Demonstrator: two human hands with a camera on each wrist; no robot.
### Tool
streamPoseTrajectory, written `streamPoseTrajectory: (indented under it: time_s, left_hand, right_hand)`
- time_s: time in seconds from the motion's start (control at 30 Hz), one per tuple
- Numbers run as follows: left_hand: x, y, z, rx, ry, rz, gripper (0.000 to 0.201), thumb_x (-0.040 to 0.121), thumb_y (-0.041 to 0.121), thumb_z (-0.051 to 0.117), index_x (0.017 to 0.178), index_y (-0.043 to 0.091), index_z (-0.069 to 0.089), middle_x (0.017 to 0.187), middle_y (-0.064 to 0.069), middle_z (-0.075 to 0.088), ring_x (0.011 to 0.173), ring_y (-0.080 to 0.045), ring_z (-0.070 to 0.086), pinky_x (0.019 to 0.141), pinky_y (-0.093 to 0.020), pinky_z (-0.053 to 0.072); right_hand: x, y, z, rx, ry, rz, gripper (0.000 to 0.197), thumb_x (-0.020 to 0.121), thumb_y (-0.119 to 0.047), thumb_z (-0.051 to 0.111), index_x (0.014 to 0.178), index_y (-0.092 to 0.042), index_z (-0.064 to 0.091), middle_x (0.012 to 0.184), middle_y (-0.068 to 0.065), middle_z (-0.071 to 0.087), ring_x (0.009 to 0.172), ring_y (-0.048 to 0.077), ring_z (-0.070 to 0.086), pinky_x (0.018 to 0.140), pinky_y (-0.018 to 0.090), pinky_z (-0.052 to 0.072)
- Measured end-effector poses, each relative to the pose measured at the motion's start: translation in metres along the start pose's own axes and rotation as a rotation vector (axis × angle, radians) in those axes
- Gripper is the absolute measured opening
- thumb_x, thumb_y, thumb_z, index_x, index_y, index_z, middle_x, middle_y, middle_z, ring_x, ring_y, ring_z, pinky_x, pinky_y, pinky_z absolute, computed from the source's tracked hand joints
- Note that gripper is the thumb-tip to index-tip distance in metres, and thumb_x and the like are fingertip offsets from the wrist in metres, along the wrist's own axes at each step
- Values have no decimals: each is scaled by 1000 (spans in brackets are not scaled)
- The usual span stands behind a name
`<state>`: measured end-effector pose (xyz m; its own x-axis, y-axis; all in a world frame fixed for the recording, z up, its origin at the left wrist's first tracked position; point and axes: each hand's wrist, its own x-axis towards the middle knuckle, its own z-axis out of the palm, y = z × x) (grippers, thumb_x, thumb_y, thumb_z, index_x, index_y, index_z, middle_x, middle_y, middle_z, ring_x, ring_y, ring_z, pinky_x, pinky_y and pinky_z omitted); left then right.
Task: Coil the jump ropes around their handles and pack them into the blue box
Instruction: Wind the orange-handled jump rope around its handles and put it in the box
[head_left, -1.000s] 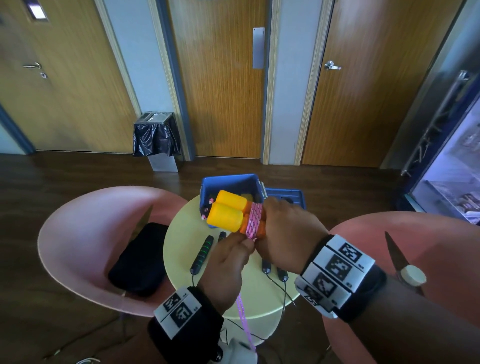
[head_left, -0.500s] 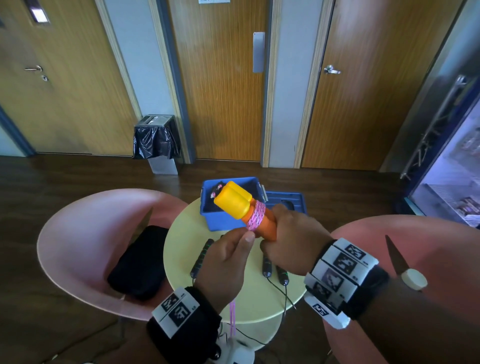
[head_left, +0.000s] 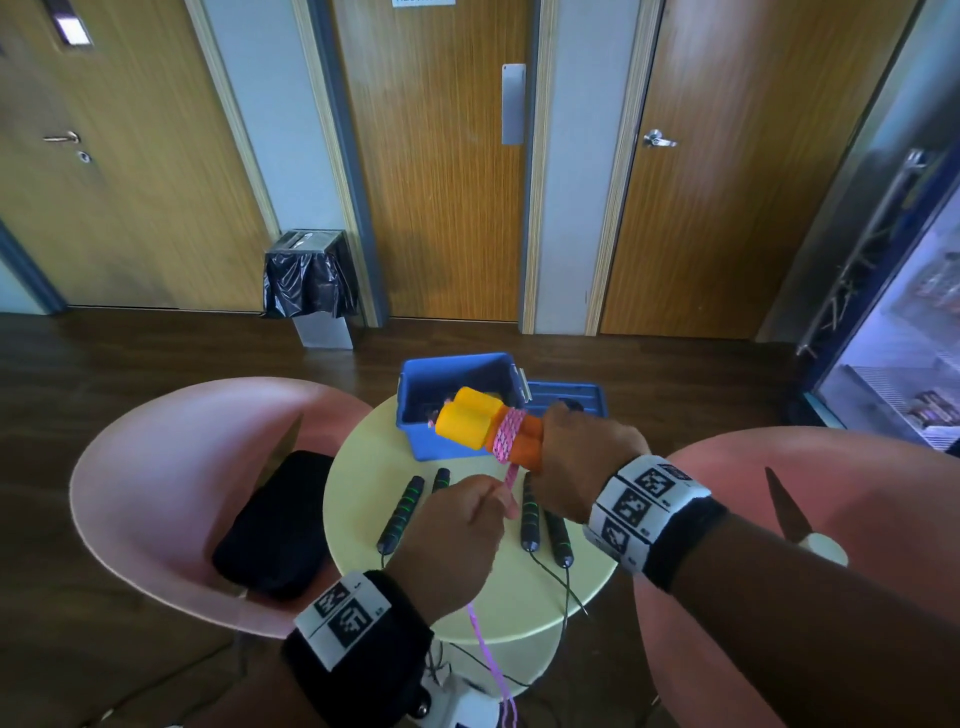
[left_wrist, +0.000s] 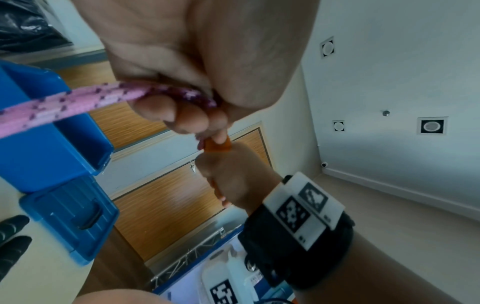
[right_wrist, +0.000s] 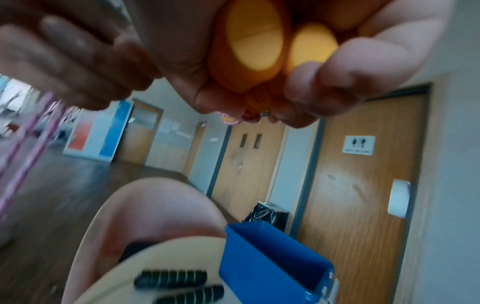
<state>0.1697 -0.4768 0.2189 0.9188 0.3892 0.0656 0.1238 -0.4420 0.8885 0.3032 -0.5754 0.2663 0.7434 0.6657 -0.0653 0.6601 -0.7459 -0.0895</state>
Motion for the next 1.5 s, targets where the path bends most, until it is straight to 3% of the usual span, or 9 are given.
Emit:
streamPoseTrajectory:
  time_s: [0.2,0.4,0.63,0.77,0.87,1.07,1.27,1.4,1.5]
  left_hand:
    - [8,1,-25,445,-173,111,30,92,32,48,74,11,59,56,-1,50,57,-16,47,56,-35,36]
    - [12,6,-36,626,-164,195,35,94,30,53,65,13,43,61,-8,47,59,-20,46,59,-44,41]
    - [11,17,-40,705,-177,240,40,93,35,55,58,23,40,56,-1,47,57,-15,45,54,-32,34]
    - [26,29,-48,849,-274,299,19,95,38,53,80,30,62,82,7,67,74,-11,54,65,-30,39]
    - [41,33,-51,964,-422,398,35,92,49,41,115,40,67,112,18,70,101,-6,61,80,-30,49]
    - [55,31,-61,855,-534,507,47,91,63,32,113,42,68,110,22,70,101,2,61,83,-29,50]
    - [57,24,-56,611,-537,524,23,96,40,55,102,29,74,92,21,70,85,16,54,76,-4,36]
    - [56,18,-51,381,-522,438,17,95,28,62,98,18,75,83,20,68,79,4,62,74,-9,43]
    - [55,14,-43,285,-472,338,23,90,47,54,92,32,71,88,11,70,82,-4,65,77,-18,49]
  right_hand:
    - [-1,0,14,-223,-121,-53,34,84,-29,66,110,-15,48,90,-6,63,81,18,66,72,36,55]
    - [4,7,3,-216,-128,-60,26,83,-30,64,102,-19,49,83,-8,62,73,14,63,70,36,55]
    - [-3,7,3,-235,-179,-74,18,86,-30,62,98,-19,54,80,-9,61,71,12,61,64,31,49]
    - [-13,5,8,-299,-232,-124,31,82,-30,67,107,-17,53,83,-8,59,78,17,63,70,33,52]
    - [-20,2,13,-359,-266,-216,34,78,-31,70,106,-20,55,86,-6,63,77,19,63,68,33,52]
    - [-33,5,1,-440,-213,-372,36,79,-30,72,110,-22,55,91,-4,63,82,21,65,75,35,53]
    - [-51,16,-25,-436,-210,-526,32,84,-28,66,112,-25,50,90,-4,58,77,19,60,72,36,52]
    - [-61,21,-44,-409,-188,-557,36,84,-33,64,115,-26,49,98,-3,60,85,22,62,78,37,52]
    - [-64,23,-54,-356,-172,-552,35,81,-37,64,111,-29,48,99,-6,60,86,20,62,81,39,53]
